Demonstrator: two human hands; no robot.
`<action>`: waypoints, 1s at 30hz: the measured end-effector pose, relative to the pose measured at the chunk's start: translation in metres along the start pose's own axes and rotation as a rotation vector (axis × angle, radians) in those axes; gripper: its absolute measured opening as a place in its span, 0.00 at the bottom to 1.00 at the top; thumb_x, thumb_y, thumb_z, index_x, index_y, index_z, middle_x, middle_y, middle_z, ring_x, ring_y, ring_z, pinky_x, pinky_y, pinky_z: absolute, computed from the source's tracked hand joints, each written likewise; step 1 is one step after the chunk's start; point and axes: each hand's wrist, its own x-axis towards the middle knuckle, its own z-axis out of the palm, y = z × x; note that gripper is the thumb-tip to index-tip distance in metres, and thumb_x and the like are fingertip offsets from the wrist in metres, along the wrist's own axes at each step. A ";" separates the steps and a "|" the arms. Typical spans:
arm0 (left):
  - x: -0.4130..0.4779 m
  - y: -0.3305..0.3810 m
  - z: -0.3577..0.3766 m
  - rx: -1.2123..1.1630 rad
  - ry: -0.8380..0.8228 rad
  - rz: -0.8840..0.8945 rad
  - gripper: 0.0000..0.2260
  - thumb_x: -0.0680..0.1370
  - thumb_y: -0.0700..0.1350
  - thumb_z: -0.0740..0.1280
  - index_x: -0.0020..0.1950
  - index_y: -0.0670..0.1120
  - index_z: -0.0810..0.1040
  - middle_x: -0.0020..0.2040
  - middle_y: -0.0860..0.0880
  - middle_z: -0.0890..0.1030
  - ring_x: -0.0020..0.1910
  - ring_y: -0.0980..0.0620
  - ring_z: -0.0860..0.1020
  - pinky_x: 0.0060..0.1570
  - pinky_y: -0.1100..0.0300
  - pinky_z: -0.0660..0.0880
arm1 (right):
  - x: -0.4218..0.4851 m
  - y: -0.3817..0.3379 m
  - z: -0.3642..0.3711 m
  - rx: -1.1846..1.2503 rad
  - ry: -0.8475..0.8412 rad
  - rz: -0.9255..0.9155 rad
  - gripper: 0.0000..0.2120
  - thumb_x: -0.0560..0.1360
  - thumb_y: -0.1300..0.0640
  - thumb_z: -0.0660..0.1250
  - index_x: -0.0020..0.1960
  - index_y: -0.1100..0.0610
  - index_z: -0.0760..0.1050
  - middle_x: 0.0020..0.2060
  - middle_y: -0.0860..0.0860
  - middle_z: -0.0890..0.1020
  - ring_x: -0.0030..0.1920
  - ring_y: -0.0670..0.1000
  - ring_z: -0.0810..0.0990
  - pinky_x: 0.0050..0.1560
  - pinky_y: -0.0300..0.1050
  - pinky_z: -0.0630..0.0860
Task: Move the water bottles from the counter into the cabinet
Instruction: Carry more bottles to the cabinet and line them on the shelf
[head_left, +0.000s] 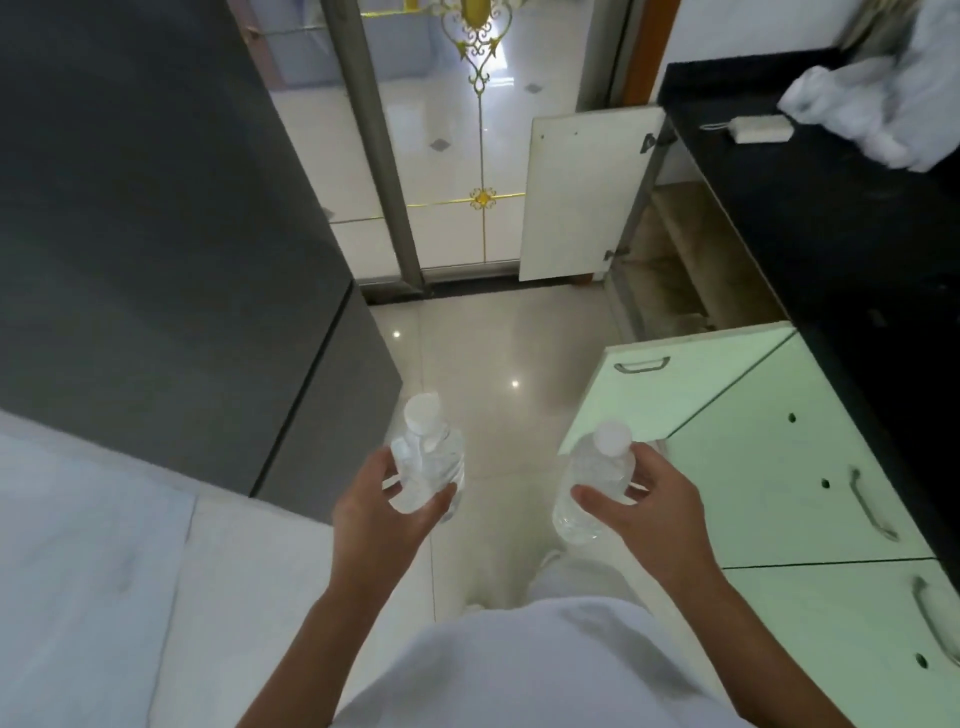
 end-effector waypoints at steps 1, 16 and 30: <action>0.016 0.005 0.004 -0.011 -0.013 -0.006 0.28 0.66 0.60 0.79 0.62 0.54 0.76 0.54 0.61 0.84 0.52 0.61 0.82 0.51 0.63 0.78 | 0.011 -0.002 0.001 0.008 0.013 0.006 0.23 0.61 0.43 0.82 0.53 0.40 0.79 0.47 0.35 0.84 0.49 0.41 0.84 0.54 0.49 0.82; 0.248 0.067 0.022 -0.061 0.144 -0.066 0.27 0.64 0.65 0.76 0.58 0.55 0.76 0.50 0.64 0.83 0.48 0.68 0.81 0.46 0.69 0.75 | 0.306 -0.096 0.049 -0.065 -0.164 -0.147 0.25 0.62 0.43 0.82 0.55 0.39 0.77 0.47 0.35 0.83 0.48 0.39 0.83 0.51 0.46 0.83; 0.517 0.075 0.028 -0.034 -0.105 0.061 0.26 0.66 0.58 0.80 0.60 0.59 0.74 0.53 0.62 0.80 0.50 0.62 0.81 0.44 0.68 0.76 | 0.474 -0.157 0.105 -0.018 0.047 -0.002 0.23 0.62 0.43 0.82 0.52 0.35 0.75 0.48 0.30 0.81 0.50 0.38 0.82 0.50 0.39 0.81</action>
